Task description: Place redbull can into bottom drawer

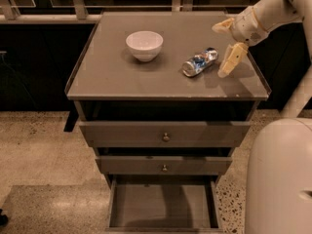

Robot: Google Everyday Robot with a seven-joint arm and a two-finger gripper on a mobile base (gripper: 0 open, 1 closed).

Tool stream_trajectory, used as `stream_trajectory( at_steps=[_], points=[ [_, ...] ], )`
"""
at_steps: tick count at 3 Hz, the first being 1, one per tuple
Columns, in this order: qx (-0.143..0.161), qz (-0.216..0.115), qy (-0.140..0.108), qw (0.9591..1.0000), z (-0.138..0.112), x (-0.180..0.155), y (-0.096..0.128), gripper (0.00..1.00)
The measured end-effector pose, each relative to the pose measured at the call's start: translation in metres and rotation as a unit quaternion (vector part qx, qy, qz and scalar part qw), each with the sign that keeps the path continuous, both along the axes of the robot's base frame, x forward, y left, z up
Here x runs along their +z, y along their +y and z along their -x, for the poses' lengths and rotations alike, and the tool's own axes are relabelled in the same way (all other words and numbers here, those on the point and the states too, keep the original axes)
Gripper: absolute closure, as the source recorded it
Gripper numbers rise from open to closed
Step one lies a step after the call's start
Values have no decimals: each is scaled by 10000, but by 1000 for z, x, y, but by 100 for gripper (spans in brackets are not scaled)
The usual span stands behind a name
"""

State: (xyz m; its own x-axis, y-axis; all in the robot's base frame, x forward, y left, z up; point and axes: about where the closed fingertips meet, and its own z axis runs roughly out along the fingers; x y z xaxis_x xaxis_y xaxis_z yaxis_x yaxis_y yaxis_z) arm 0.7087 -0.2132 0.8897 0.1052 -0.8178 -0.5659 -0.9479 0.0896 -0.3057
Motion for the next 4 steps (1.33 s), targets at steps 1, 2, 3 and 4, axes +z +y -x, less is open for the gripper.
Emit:
stream_trajectory(
  at_steps=[1, 2, 3, 4],
  points=[
    [173, -133, 94, 9997, -11, -18, 14, 0],
    [320, -139, 194, 9992, -19, -32, 26, 0],
    [442, -87, 345, 9984, -25, -48, 38, 0],
    [391, -121, 268, 9988, -32, -49, 41, 19]
  ],
)
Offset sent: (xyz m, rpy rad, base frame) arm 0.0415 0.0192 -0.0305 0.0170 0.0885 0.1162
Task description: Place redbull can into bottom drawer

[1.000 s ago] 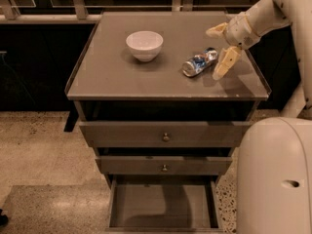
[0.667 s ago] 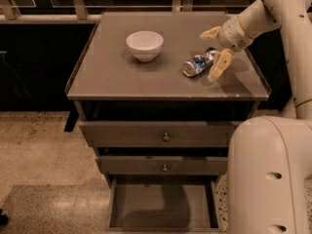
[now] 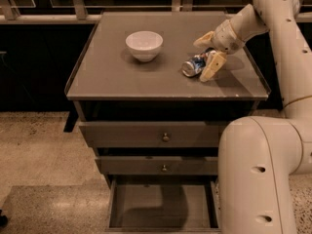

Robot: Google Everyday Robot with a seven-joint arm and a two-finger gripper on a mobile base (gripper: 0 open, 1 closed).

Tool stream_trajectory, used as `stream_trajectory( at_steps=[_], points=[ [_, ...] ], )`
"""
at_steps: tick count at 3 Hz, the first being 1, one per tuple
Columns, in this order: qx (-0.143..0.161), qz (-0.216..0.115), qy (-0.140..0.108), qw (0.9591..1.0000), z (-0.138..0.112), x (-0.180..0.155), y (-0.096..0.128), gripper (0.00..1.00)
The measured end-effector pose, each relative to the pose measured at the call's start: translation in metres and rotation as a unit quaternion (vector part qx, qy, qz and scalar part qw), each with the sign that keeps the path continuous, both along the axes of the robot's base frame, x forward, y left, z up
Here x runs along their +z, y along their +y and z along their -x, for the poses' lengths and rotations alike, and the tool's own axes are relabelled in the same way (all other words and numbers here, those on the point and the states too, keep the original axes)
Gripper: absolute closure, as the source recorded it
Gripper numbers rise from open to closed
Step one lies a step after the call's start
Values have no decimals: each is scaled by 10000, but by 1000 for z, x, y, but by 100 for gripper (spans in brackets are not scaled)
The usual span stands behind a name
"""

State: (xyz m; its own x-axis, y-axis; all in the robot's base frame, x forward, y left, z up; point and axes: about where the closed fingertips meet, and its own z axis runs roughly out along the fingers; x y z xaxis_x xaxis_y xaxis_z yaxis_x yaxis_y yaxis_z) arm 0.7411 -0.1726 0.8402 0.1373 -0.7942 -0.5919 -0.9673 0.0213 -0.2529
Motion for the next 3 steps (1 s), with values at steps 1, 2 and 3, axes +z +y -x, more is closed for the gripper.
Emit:
stream_trajectory(
  at_steps=[1, 2, 3],
  points=[
    [0, 0, 0, 10000, 0, 0, 0, 42],
    [0, 0, 0, 10000, 0, 0, 0, 65],
    [0, 0, 0, 10000, 0, 0, 0, 88]
  ],
)
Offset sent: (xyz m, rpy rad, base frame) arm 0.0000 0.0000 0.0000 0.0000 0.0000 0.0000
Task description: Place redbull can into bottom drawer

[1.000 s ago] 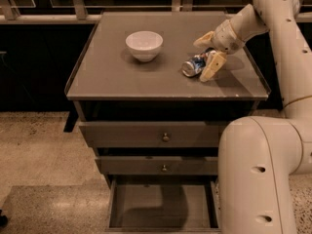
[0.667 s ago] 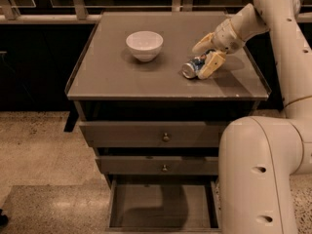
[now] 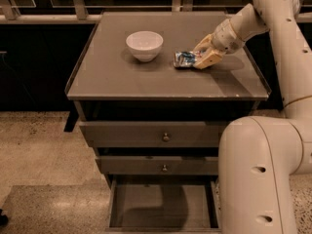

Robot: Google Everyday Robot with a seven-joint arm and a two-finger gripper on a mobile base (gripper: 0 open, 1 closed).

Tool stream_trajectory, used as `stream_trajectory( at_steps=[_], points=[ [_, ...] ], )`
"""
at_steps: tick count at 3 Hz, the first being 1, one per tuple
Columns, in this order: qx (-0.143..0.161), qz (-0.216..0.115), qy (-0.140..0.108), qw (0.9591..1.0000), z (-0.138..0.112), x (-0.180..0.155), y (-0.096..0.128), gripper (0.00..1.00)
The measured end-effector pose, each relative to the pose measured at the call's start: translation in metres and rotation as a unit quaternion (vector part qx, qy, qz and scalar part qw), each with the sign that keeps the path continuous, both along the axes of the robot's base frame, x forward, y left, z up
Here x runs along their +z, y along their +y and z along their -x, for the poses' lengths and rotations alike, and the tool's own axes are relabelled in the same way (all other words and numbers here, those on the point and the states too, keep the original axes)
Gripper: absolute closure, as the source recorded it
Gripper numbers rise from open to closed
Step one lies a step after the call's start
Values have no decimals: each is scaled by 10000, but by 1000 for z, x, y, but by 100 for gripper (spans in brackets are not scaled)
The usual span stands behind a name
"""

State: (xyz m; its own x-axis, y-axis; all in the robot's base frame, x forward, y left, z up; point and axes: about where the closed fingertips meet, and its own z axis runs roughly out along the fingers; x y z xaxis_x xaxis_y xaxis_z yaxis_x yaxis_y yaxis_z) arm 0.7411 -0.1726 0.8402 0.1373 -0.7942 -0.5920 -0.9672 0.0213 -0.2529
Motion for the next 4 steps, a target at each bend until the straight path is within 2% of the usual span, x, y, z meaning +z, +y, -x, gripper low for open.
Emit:
stream_trajectory(
  at_steps=[1, 2, 3, 4],
  points=[
    [0, 0, 0, 10000, 0, 0, 0, 100],
    [0, 0, 0, 10000, 0, 0, 0, 100],
    [63, -134, -43, 9999, 0, 5, 9, 100],
    [-107, -92, 58, 9999, 18, 34, 8, 100]
  ],
)
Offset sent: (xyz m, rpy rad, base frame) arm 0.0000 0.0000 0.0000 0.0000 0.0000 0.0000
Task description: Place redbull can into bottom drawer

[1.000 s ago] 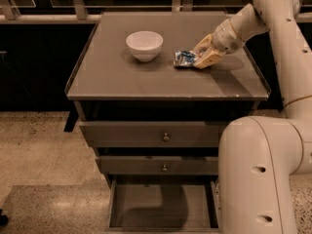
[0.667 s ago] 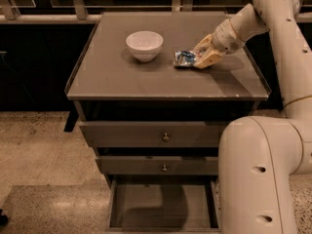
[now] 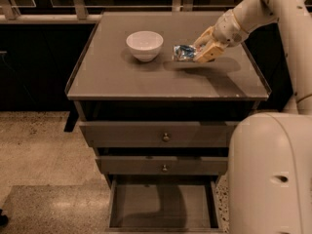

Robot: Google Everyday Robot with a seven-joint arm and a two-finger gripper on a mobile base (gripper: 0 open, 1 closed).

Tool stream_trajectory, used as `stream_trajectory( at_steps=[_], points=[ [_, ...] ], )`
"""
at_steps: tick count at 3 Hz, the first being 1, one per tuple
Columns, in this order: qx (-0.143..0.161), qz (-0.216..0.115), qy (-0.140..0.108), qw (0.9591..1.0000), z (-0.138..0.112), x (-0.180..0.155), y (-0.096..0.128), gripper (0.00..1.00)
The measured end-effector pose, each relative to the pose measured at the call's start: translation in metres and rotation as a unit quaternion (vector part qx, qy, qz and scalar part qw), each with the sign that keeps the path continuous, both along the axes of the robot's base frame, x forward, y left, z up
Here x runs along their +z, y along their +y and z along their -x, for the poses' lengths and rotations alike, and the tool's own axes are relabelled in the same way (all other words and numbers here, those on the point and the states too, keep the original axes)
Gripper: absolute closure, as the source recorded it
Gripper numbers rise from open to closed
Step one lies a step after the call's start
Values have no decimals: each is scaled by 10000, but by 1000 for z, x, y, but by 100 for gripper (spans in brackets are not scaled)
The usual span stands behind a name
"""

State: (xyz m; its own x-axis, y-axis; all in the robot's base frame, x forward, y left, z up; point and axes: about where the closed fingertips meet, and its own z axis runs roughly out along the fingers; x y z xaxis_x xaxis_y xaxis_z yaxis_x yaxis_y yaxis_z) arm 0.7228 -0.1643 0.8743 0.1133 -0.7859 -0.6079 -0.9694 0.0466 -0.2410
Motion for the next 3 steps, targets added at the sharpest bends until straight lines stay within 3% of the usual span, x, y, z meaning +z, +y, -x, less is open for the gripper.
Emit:
stream_trajectory(
  at_steps=[1, 2, 3],
  points=[
    [-421, 134, -210, 9988, 25, 52, -2, 100],
    [-886, -206, -854, 9922, 66, 120, -14, 100],
    [-937, -757, -1645, 9790, 126, 187, -1, 100]
  ],
)
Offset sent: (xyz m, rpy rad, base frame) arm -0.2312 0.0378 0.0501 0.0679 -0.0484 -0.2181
